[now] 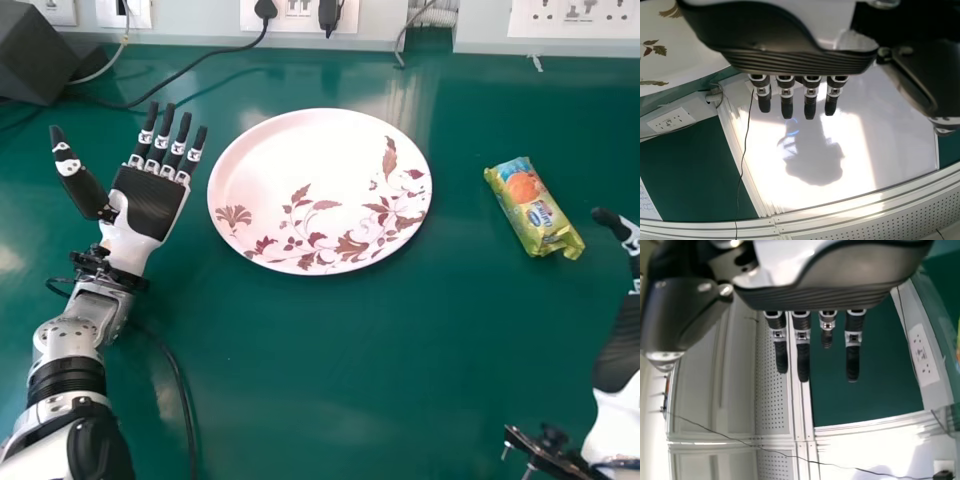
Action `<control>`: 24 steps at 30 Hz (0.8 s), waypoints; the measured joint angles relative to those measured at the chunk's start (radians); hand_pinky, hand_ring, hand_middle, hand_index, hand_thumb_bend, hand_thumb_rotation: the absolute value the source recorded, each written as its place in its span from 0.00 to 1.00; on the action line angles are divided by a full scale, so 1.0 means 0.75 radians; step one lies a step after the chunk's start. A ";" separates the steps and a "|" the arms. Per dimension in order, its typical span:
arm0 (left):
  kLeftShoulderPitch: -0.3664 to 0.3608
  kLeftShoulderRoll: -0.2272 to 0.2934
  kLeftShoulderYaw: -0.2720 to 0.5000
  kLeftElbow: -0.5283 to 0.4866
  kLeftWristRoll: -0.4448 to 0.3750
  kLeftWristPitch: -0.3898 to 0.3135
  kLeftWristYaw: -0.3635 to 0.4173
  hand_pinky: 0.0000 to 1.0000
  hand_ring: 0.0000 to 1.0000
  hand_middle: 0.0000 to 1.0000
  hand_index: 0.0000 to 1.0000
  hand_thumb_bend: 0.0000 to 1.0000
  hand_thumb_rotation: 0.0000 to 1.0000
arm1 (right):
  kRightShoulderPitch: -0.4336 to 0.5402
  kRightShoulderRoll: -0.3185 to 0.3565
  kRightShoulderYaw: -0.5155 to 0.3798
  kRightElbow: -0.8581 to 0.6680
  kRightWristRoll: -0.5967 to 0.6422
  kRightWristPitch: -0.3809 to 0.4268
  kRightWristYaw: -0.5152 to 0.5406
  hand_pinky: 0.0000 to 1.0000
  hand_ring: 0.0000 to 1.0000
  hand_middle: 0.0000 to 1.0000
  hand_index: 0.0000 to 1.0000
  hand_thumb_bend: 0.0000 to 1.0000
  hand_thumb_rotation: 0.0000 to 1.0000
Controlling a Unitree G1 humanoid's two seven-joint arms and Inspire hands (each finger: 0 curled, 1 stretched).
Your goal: Pick up biscuit and place it in the plate
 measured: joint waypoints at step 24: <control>-0.037 0.018 0.000 0.081 0.029 -0.032 -0.037 1.00 0.96 1.00 1.00 1.00 0.87 | -0.005 -0.001 -0.036 -0.326 -0.507 0.470 -0.106 0.62 0.69 0.75 0.81 1.00 0.73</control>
